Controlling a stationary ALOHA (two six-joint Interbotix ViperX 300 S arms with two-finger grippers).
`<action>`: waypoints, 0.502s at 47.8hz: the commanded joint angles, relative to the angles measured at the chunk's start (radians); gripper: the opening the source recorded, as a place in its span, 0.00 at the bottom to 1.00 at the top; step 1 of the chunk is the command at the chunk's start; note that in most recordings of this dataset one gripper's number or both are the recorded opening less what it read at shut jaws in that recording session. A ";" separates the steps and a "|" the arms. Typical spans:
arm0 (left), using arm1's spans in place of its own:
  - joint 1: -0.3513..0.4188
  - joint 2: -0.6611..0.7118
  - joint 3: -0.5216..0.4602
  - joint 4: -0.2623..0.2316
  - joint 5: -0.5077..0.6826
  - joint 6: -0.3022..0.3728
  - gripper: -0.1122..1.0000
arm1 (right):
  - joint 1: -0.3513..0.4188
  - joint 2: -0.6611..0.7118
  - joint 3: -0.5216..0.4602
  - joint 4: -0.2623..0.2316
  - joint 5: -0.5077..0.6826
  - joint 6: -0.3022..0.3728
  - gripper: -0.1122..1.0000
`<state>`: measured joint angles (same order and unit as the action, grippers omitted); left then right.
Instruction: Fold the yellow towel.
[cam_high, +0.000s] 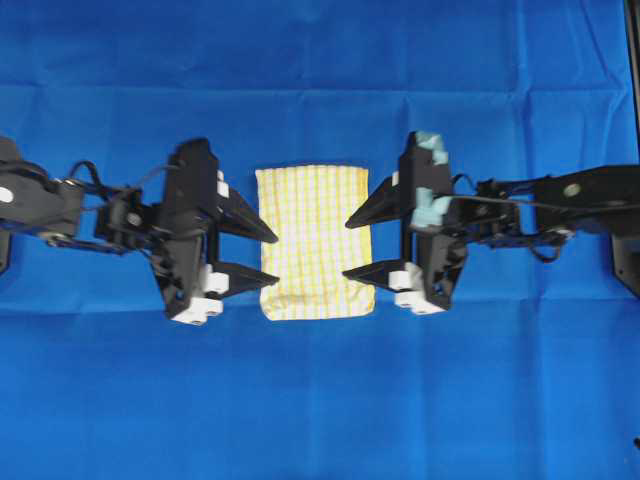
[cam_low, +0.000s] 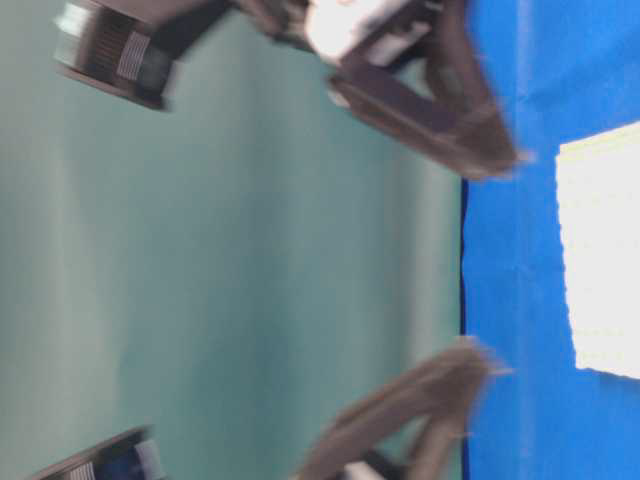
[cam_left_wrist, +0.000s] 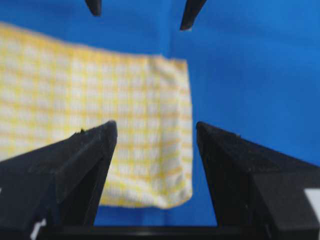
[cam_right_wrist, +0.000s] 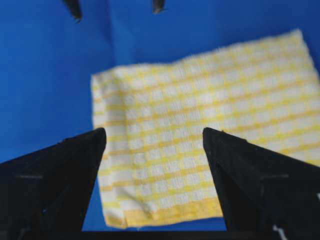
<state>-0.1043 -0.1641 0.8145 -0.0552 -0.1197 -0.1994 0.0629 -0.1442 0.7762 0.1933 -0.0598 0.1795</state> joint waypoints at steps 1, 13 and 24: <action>0.002 -0.084 0.000 0.003 0.008 0.034 0.62 | 0.005 -0.098 -0.014 -0.034 0.040 -0.012 0.80; 0.002 -0.310 0.103 0.003 0.005 0.153 0.62 | -0.017 -0.359 0.075 -0.137 0.143 -0.034 0.80; 0.003 -0.509 0.210 0.003 -0.011 0.163 0.62 | -0.021 -0.632 0.184 -0.167 0.219 -0.034 0.79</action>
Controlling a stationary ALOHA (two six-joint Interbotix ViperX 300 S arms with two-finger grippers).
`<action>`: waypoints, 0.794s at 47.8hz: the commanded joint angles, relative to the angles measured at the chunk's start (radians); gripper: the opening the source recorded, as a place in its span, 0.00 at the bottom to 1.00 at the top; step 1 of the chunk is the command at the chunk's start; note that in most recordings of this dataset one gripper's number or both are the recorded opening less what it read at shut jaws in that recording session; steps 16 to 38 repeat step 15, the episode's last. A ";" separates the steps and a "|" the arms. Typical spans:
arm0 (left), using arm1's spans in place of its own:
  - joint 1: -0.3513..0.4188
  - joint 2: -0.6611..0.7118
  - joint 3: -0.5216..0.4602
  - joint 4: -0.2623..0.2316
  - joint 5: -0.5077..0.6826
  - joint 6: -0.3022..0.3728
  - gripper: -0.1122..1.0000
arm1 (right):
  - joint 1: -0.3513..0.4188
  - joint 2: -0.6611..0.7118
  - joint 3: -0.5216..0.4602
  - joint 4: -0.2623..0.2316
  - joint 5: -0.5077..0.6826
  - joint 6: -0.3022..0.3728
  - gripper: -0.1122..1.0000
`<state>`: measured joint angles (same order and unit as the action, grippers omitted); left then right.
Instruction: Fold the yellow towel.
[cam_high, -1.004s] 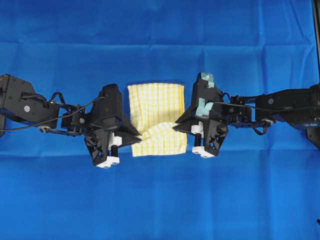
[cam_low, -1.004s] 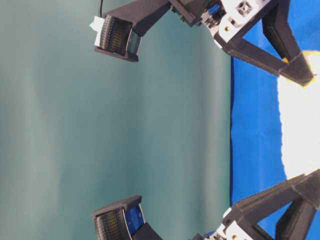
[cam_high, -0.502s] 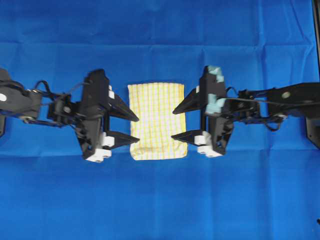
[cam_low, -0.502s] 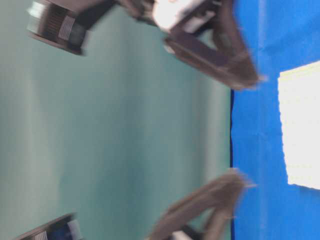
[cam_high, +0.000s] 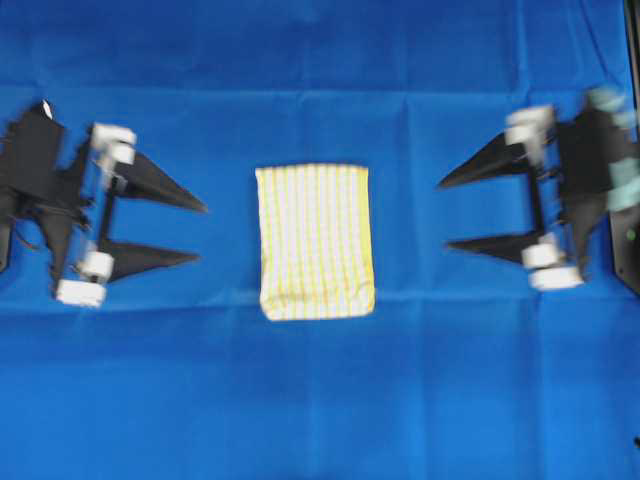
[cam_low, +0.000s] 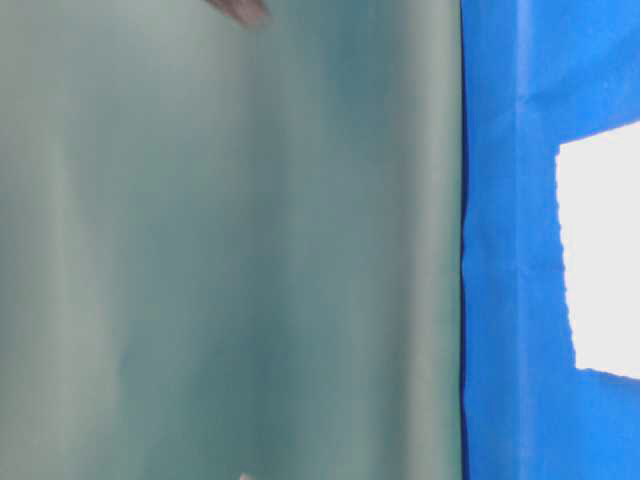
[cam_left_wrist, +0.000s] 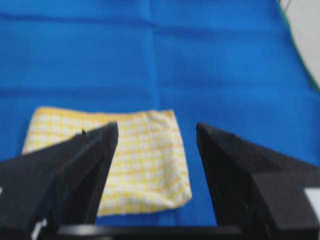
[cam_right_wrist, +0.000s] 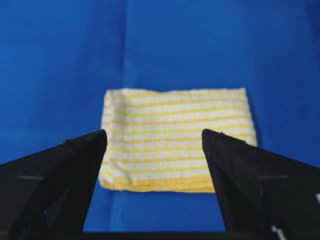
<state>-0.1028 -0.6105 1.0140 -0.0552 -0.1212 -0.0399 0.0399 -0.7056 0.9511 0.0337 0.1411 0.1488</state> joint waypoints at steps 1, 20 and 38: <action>0.002 -0.078 0.020 0.003 -0.009 0.005 0.62 | 0.000 -0.092 0.017 -0.011 0.025 -0.003 0.79; 0.003 -0.256 0.137 0.003 -0.009 0.067 0.62 | 0.000 -0.339 0.141 -0.018 0.095 -0.003 0.79; 0.003 -0.256 0.137 0.003 -0.009 0.067 0.62 | 0.000 -0.339 0.141 -0.018 0.095 -0.003 0.79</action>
